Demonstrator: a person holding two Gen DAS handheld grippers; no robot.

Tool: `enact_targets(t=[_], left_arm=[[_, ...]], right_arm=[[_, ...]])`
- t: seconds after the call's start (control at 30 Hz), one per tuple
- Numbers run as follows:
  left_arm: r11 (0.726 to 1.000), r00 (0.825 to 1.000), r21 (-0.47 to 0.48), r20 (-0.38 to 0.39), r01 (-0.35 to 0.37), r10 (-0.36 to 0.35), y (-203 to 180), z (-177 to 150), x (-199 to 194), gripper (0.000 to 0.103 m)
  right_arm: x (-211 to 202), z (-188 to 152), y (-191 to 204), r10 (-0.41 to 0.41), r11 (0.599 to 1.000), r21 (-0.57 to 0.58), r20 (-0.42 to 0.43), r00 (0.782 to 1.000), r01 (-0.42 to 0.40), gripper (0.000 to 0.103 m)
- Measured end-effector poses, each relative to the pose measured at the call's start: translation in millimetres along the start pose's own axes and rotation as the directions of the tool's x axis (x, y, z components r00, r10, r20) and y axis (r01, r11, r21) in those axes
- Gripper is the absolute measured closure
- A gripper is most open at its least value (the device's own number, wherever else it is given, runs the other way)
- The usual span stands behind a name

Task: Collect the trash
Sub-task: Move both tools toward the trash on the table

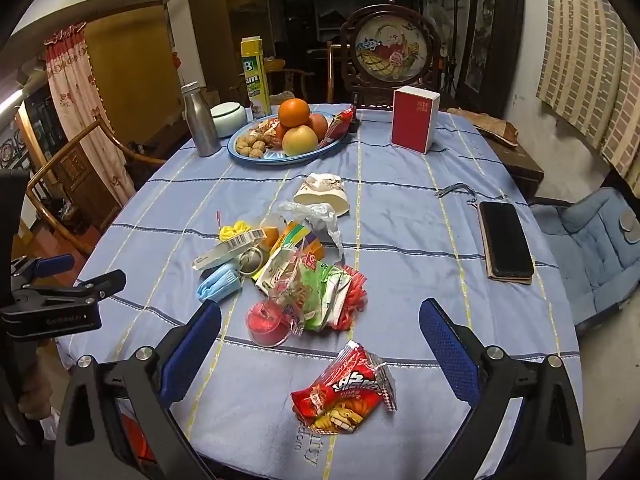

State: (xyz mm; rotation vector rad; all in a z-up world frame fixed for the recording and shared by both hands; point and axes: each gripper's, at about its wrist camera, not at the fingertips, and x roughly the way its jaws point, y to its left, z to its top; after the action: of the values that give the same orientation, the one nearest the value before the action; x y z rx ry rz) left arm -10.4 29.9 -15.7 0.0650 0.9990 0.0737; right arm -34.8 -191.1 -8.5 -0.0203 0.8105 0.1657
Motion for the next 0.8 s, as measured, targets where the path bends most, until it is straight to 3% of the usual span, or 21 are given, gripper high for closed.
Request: enact_targets(t=[0.8], left_arm=[[1.000,1.000,0.020,-0.023,0.011,-0.010,-14,-4,1,0.006]], right_arm=[[-4,-8,-11,-0.022,1.000,0.020,-0.039,0.999,0.023,0.005]])
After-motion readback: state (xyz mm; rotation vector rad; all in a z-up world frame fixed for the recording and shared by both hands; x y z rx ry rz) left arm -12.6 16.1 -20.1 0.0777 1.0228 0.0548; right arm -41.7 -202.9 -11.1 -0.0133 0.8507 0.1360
